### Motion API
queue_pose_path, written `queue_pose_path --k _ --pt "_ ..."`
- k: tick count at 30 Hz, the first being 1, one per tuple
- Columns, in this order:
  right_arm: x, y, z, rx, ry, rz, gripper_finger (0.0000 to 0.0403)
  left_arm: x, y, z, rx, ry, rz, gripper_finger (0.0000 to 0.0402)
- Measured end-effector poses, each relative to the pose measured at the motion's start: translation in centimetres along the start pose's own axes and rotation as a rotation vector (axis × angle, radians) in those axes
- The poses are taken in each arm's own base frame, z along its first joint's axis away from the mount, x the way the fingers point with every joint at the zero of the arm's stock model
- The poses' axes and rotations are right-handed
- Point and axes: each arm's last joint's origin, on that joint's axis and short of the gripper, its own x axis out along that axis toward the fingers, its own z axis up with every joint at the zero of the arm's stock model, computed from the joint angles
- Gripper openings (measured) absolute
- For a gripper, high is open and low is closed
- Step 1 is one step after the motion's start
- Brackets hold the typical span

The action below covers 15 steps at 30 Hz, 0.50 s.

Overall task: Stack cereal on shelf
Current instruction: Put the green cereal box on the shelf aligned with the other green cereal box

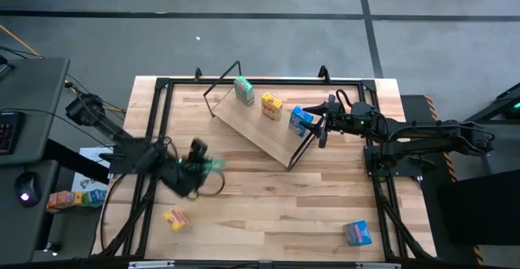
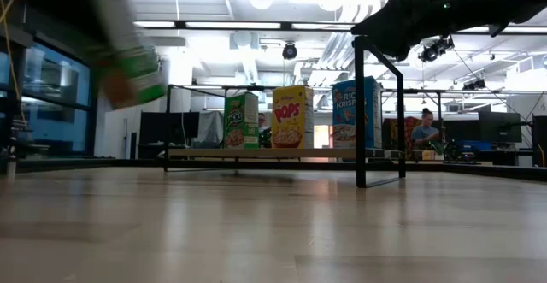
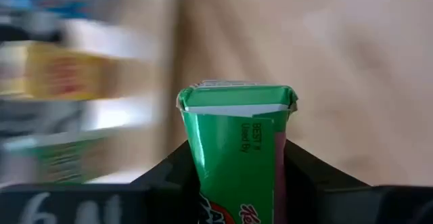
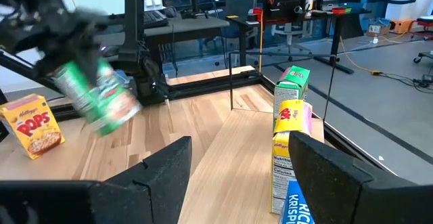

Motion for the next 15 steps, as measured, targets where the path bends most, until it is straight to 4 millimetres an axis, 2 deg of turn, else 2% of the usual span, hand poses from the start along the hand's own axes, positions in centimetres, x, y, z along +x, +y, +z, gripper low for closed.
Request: queue_pose_path --k 3,7,10,13,15 --pt "0.0 0.0 0.0 0.0 0.0 0.0 0.024 1.1 3.0 -0.2 0.062 0.058 0.094 0.0128" --pt "0.0 0.0 0.0 0.0 0.0 0.0 0.024 3.5 8.0 -1.6 0.041 0.066 0.042 0.0131" --pt "0.0 0.0 0.0 -0.002 0.0 0.0 0.024 4.9 12.1 -3.6 -0.031 0.004 0.008 0.0132" --pt "0.0 0.0 0.0 -0.003 0.0 0.0 0.024 5.0 15.9 -5.8 -0.104 -0.038 0.066 0.0132" --pt "0.0 0.0 0.0 -0.004 0.0 0.0 0.024 4.8 17.7 -7.2 -0.163 -0.082 0.07 0.0132"
